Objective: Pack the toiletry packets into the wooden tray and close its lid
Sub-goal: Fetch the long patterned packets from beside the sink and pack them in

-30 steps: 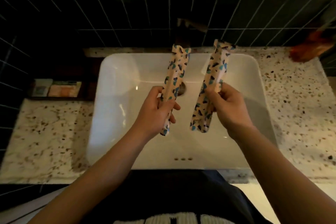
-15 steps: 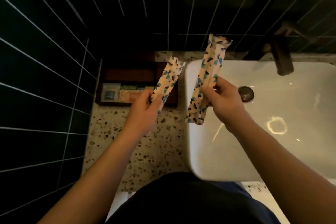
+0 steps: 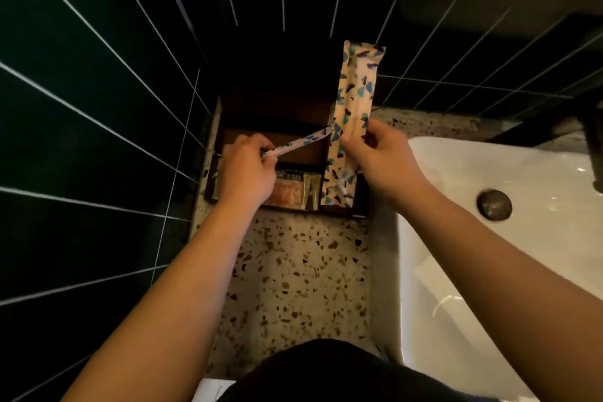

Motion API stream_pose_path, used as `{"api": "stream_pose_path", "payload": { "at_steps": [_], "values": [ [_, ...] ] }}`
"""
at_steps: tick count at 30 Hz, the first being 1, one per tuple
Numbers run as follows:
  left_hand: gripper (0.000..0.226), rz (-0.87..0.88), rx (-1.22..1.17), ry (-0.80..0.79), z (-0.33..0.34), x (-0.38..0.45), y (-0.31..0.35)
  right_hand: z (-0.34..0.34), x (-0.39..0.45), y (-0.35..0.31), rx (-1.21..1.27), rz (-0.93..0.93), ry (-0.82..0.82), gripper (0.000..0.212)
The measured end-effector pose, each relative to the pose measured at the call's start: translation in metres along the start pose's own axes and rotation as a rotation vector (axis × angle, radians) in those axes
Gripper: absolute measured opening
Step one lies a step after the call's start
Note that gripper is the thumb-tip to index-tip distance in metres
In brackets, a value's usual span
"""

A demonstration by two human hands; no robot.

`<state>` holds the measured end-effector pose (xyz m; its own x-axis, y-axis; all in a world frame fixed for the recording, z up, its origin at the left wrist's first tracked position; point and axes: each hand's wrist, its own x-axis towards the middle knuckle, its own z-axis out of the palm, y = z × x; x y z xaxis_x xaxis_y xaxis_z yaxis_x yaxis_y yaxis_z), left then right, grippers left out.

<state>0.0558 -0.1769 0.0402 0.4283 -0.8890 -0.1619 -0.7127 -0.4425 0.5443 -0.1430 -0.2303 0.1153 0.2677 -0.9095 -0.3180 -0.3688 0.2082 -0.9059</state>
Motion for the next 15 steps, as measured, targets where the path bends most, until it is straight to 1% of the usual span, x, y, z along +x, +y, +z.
{"api": "stream_pose_path", "payload": {
  "at_steps": [4, 9, 15],
  "values": [
    [0.018, 0.062, 0.121, 0.078, 0.011, 0.023, -0.006, 0.008, 0.024, -0.002, -0.039, -0.017, -0.009, 0.015],
    [0.029, 0.094, 0.320, 0.077, 0.028, 0.044, -0.017, 0.014, 0.039, -0.001, -0.038, 0.001, -0.024, 0.013],
    [0.025, 0.108, 0.324, 0.083, 0.043, 0.057, -0.027, 0.020, 0.039, 0.004, -0.025, 0.018, -0.041, 0.015]
  ]
}}
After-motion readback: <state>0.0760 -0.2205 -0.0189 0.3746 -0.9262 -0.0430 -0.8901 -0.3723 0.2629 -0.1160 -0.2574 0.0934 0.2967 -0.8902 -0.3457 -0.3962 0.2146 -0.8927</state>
